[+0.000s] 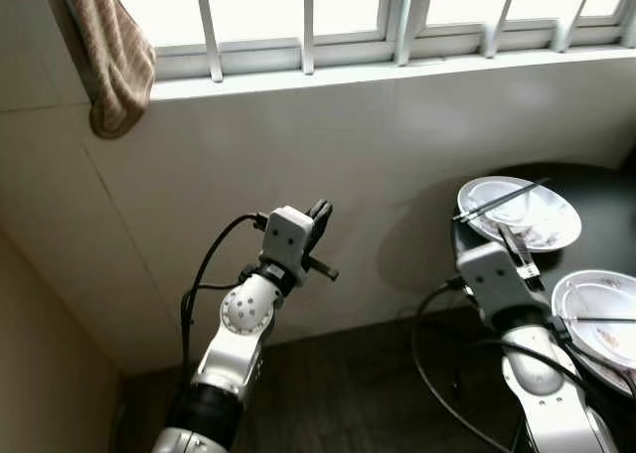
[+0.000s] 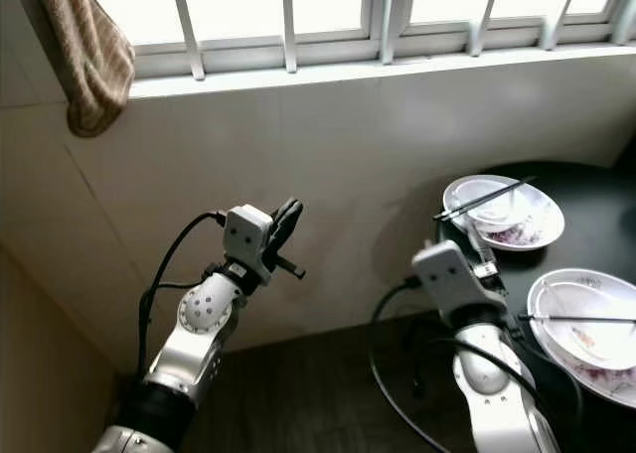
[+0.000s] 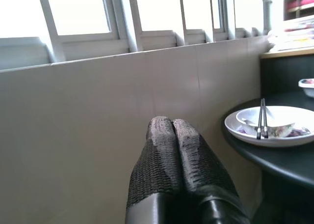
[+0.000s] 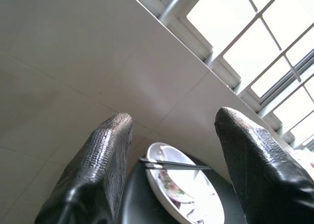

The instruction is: Kitchen organization

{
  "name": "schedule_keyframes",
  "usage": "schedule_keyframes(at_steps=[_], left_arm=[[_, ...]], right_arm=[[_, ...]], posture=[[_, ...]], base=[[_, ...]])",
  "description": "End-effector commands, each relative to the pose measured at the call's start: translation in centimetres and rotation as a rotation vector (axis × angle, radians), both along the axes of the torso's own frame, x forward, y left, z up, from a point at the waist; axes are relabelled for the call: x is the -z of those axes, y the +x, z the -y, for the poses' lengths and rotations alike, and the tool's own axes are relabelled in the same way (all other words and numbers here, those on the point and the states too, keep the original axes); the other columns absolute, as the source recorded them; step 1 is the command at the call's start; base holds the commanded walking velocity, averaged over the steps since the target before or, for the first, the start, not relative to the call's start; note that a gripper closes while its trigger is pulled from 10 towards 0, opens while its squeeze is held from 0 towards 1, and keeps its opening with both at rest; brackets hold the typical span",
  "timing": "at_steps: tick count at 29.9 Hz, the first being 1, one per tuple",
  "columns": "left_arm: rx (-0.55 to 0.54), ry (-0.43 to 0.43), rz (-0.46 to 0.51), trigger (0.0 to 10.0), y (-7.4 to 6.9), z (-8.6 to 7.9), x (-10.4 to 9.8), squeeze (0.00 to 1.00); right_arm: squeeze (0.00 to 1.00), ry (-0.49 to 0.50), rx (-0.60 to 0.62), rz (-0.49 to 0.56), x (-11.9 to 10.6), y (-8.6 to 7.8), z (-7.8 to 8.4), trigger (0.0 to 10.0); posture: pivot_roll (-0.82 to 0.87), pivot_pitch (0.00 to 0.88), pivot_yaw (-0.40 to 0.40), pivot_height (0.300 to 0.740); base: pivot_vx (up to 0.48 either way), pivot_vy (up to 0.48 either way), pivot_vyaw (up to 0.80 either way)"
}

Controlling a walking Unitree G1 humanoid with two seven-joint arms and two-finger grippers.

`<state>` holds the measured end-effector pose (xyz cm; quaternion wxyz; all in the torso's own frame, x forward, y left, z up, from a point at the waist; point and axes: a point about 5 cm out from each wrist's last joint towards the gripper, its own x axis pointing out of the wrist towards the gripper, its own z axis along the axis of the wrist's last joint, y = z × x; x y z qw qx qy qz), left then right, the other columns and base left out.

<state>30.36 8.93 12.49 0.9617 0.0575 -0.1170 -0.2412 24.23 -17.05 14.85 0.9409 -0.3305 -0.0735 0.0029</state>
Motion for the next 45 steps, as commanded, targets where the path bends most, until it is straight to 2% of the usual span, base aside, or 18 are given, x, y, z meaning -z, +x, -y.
schedule_keyframes(at_steps=[1, 7, 13, 15, 21, 29, 32, 42, 43, 45], left_arm=[[-0.005, -0.003, 0.005, 10.0, 0.1, -0.1, -0.2, 0.00], [-0.001, 0.003, -0.001, 10.0, 0.1, 0.0, -0.1, 0.00], [0.005, 0.031, -0.006, 10.0, 0.1, 0.2, 0.1, 0.00], [0.007, 0.045, -0.013, 10.0, 0.1, 0.2, 0.3, 0.00], [0.006, 0.058, -0.017, 10.0, 0.1, 0.2, 0.4, 0.00], [0.000, 0.033, -0.012, 10.0, 0.1, 0.1, 0.2, 0.00], [0.000, 0.032, -0.013, 10.0, 0.2, 0.0, 0.2, 0.00], [0.004, 0.033, -0.020, 10.0, 0.3, 0.2, 0.3, 0.00], [0.003, 0.032, -0.020, 10.0, 0.3, 0.2, 0.3, 0.00], [0.001, 0.032, -0.020, 10.0, 0.3, 0.2, 0.3, 0.00]], right_arm=[[0.00, -0.029, 0.039, 0.035, -0.5, -0.1, 0.8, 10.0], [0.00, 0.000, 0.062, 0.035, -0.1, -0.2, 1.5, 10.0], [0.00, -0.054, 0.041, -0.021, 1.2, -0.3, 1.2, 10.0], [0.00, -0.124, -0.024, -0.095, 2.7, -0.5, 0.4, 10.0], [0.00, -0.108, -0.018, -0.122, 3.1, -0.5, 0.5, 10.0], [0.00, -0.185, 0.053, -0.182, 3.8, -0.3, 1.8, 10.0], [0.00, -0.208, 0.095, -0.244, 4.4, -0.4, 2.6, 10.0], [0.00, -0.159, 0.045, -0.359, 5.5, -0.5, 3.4, 10.0], [0.00, -0.183, 0.068, -0.377, 5.6, -0.3, 4.5, 10.0], [0.00, -0.198, 0.082, -0.381, 5.6, -0.2, 5.1, 10.0]], posture=[[0.04, 0.000, -0.036, 0.740], [0.03, 0.000, -0.035, 0.740], [0.03, 0.000, -0.032, 0.740], [0.03, 0.000, -0.032, 0.740], [0.04, 0.000, -0.034, 0.740], [0.04, 0.000, -0.035, 0.740], [0.04, 0.000, -0.034, 0.740], [0.04, 0.000, -0.036, 0.740], [0.04, 0.000, -0.037, 0.740], [0.04, 0.000, -0.039, 0.740]], base=[[0.000, 0.000, -0.80], [0.000, 0.000, -0.80], [0.000, 0.000, -0.80], [0.000, 0.000, 0.00], [0.000, -0.320, 0.00], [0.000, -0.060, 0.00], [0.000, 0.000, 0.00], [0.000, 0.000, 0.00], [0.000, 0.000, 0.00], [0.000, 0.000, 0.00]])
